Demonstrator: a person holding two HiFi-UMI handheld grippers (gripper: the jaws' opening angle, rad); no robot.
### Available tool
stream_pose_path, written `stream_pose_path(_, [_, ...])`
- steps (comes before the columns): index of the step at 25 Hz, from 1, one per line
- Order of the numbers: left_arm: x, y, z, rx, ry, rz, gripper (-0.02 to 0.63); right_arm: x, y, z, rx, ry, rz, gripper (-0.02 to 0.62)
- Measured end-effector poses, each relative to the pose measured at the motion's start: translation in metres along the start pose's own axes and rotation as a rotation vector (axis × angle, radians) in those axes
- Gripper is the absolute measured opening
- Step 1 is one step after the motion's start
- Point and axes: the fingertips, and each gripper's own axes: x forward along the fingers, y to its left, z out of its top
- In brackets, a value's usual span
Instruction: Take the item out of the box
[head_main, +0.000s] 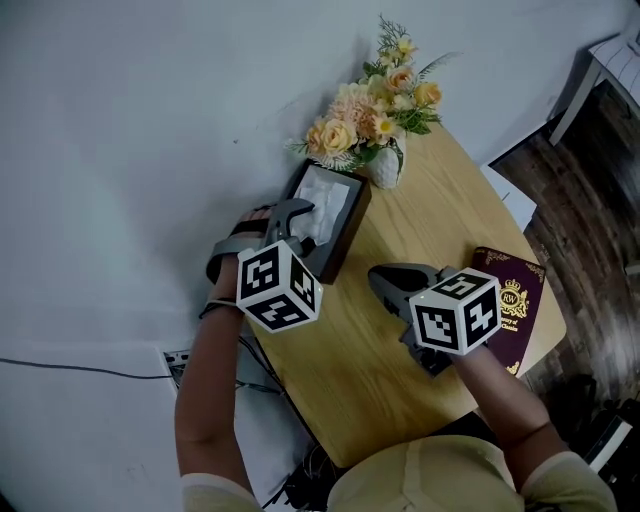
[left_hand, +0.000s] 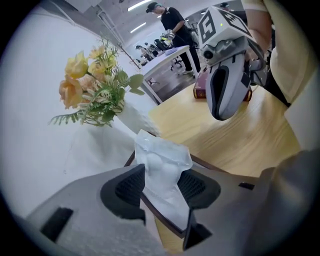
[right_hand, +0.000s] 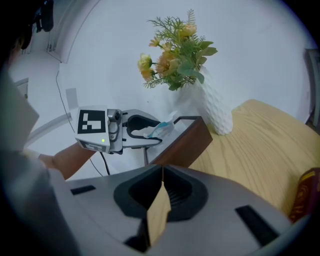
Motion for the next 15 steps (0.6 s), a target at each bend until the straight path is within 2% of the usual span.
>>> stream_pose_path(6, [-0.026,-0.007,0.007,-0.011,-0.034,0.024,0.213,-0.013,0.014,0.003,-0.030,-0.020,-0.023,0.031])
stream_pose_path(15, [-0.063,-0.021,0.004,-0.113,-0.083,0.093,0.212,-0.030,0.027,0.008,-0.079,-0.062,-0.074,0.031])
